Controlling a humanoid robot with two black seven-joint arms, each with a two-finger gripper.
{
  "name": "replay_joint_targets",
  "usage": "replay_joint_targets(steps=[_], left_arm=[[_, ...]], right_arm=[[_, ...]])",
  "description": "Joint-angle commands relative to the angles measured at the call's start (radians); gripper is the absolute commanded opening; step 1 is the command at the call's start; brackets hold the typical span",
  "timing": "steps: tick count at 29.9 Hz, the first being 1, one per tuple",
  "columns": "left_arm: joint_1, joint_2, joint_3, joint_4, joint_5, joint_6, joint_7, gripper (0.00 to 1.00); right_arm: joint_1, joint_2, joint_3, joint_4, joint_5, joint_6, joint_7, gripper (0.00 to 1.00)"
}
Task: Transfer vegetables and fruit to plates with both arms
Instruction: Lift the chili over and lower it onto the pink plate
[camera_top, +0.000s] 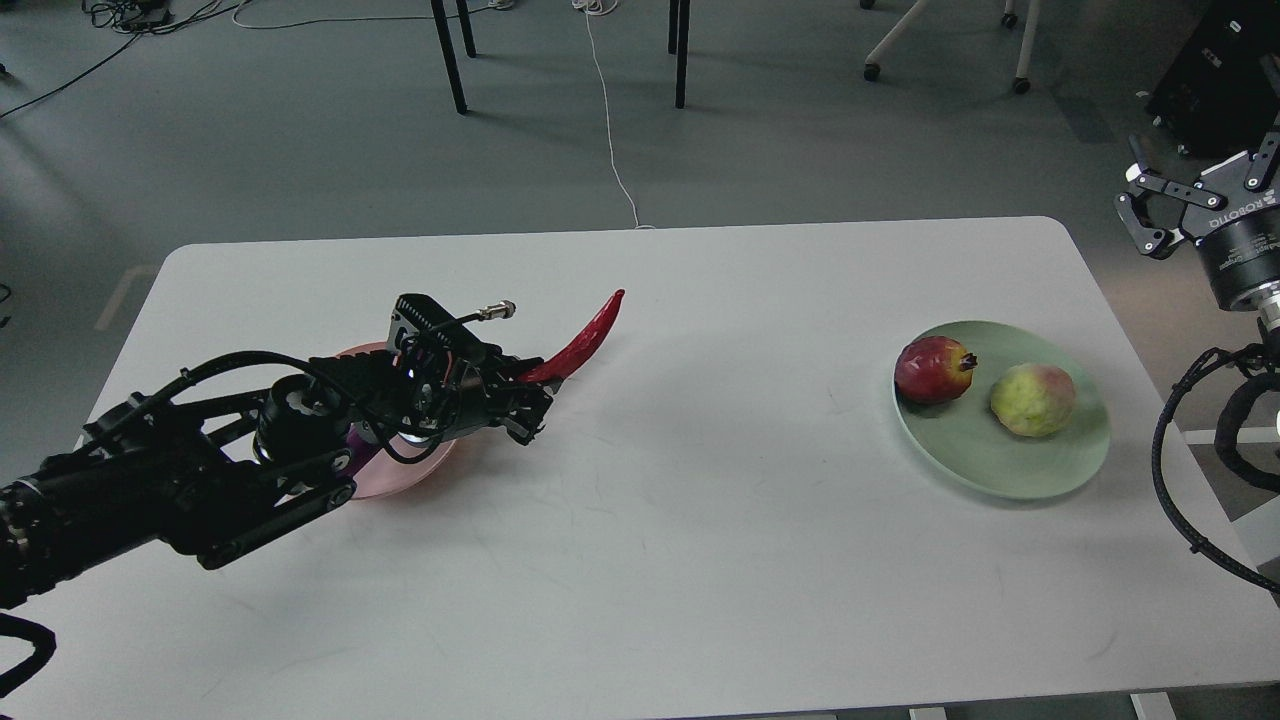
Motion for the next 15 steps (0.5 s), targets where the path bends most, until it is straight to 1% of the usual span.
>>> replay_joint_targets(steps=[1,5,7,8,10,11,15], left_arm=[[-0.002,0.196,-0.026,-0.145,-0.043,-0.003,-0.005,0.16],[0.001,0.357,-0.016,-0.158,-0.048,0.0,-0.014,0.18],[0.012,0.417,-0.008,-0.15,-0.049,0.0,-0.034,0.18],[0.017,0.442,-0.006,-0.149,-0.049,0.0,-0.054,0.18],[0.043,0.474,0.003,-0.147,-0.051,0.002,-0.086,0.18],[0.066,0.482,0.012,-0.147,-0.053,0.008,-0.091,0.19],[0.139,0.479,0.012,-0.147,-0.053,0.01,-0.088,0.19]], right_arm=[[-0.001,-0.007,0.0,-0.007,0.0,0.018,0.0,0.98],[-0.001,-0.007,0.0,-0.005,0.0,0.018,0.0,0.98],[0.001,-0.006,-0.002,-0.005,0.0,0.018,0.0,0.98],[0.001,-0.003,-0.003,-0.005,0.0,0.018,0.0,0.98],[0.001,-0.001,-0.005,-0.004,0.0,0.018,0.0,0.98],[0.001,-0.001,-0.005,-0.002,0.0,0.018,0.0,0.98],[0.001,-0.006,-0.005,0.001,0.0,0.018,0.0,0.98]])
